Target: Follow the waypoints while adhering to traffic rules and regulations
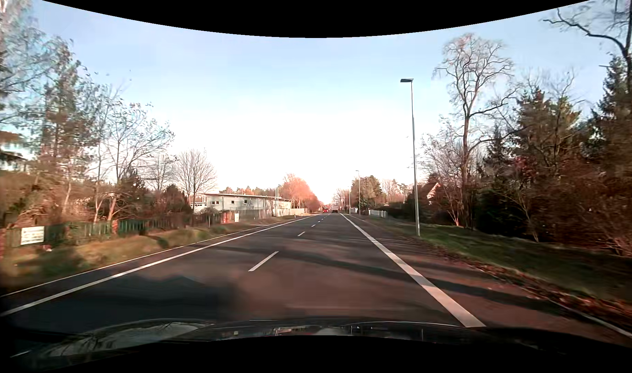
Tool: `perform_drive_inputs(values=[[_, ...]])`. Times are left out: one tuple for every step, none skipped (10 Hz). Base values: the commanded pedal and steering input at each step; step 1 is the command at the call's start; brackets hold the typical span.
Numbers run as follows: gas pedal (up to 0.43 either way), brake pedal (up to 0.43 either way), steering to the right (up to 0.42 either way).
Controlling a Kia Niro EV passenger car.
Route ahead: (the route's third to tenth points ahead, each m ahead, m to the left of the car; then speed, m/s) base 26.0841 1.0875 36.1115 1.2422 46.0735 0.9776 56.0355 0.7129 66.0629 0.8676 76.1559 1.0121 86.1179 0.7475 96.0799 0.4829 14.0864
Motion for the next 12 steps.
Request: perform_drive_inputs(values=[[0.11,0.0,-0.004],[0.098,0.0,-0.004],[0.098,0.0,-0.003],[0.098,0.0,-0.001],[0.098,0.0,0.001],[0.098,0.0,0.0],[0.098,0.0,0.0],[0.098,0.0,0.0],[0.098,0.0,0.001],[0.098,0.0,0.003],[0.098,0.0,0.005],[0.098,0.0,0.004]])
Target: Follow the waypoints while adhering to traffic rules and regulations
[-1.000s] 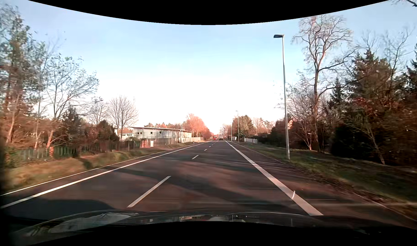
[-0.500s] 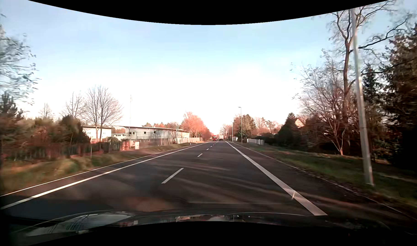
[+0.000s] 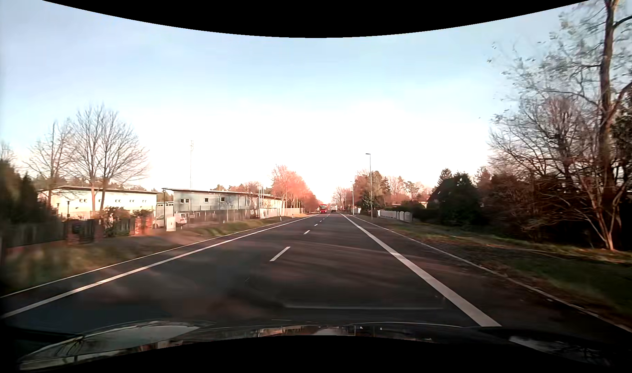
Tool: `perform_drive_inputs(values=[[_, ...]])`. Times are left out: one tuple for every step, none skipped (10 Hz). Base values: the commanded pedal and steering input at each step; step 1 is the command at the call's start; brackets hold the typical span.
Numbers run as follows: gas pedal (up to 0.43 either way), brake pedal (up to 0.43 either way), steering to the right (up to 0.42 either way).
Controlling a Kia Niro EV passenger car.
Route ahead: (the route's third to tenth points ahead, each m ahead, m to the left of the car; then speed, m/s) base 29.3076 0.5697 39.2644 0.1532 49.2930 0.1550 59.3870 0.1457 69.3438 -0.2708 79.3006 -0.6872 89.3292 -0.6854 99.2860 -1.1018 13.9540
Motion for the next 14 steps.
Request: perform_drive_inputs(values=[[0.098,0.0,0.004],[0.098,0.0,0.005],[0.098,0.0,0.004],[0.098,0.0,0.004],[0.098,0.0,0.005],[0.098,0.0,0.005],[0.098,0.0,0.004],[0.098,0.0,0.004],[0.098,0.0,0.004],[0.098,0.0,0.004],[0.098,0.0,0.004],[0.098,0.0,0.002],[0.098,0.0,0.001],[0.098,0.0,0.0]])
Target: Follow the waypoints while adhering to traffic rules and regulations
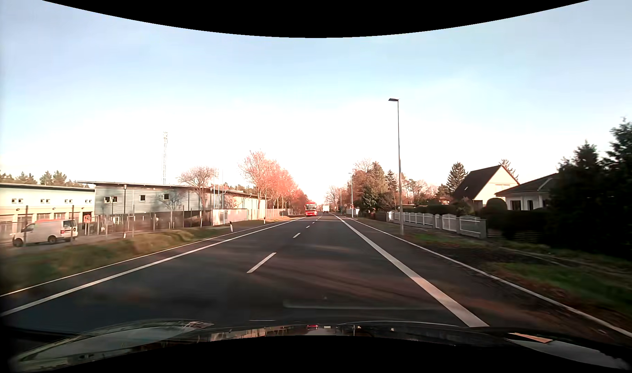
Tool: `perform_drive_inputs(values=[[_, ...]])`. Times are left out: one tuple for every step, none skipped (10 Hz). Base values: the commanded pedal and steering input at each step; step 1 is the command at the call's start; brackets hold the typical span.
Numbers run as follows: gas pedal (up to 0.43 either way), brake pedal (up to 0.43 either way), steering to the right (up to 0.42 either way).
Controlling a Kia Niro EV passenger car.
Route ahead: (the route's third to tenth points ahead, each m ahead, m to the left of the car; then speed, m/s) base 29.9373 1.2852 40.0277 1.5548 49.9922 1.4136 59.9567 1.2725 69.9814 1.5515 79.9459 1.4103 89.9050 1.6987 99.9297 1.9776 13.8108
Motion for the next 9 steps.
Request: perform_drive_inputs(values=[[0.098,0.0,0.0],[0.098,0.0,0.0],[0.098,0.0,-0.001],[0.098,0.0,0.0],[0.098,0.0,0.0],[0.098,0.0,0.0],[0.098,0.0,-0.001],[0.098,0.0,0.0],[0.098,0.0,-0.001]])
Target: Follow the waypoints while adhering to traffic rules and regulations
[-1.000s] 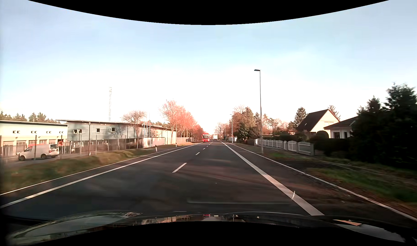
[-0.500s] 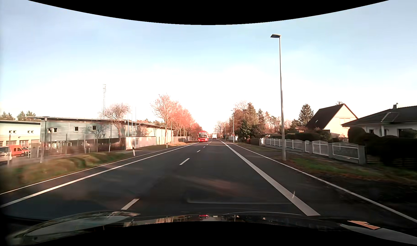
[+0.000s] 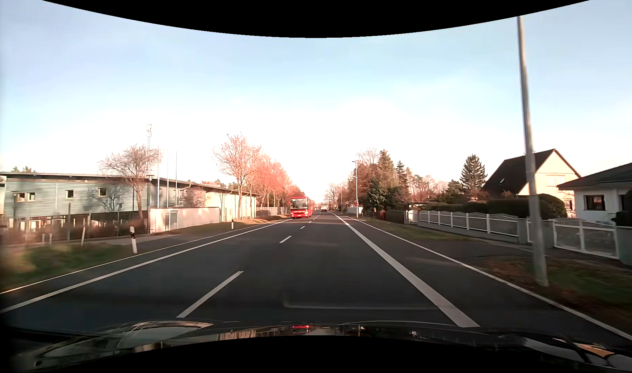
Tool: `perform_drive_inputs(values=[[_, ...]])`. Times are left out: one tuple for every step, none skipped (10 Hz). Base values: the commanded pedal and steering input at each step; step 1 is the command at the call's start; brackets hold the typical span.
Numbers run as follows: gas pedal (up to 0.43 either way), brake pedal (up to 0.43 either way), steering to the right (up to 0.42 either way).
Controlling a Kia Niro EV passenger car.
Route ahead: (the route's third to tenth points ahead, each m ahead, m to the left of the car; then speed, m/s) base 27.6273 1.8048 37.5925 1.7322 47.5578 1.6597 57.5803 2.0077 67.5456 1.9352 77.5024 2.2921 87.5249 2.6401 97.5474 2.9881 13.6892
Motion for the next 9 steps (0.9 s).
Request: perform_drive_inputs(values=[[0.098,0.0,-0.001],[0.098,0.0,-0.001],[0.098,0.0,-0.003],[0.098,0.0,-0.003],[0.098,0.0,-0.003],[0.098,0.0,-0.003],[0.098,0.0,-0.003],[0.098,0.0,-0.004],[0.098,0.0,-0.005]])
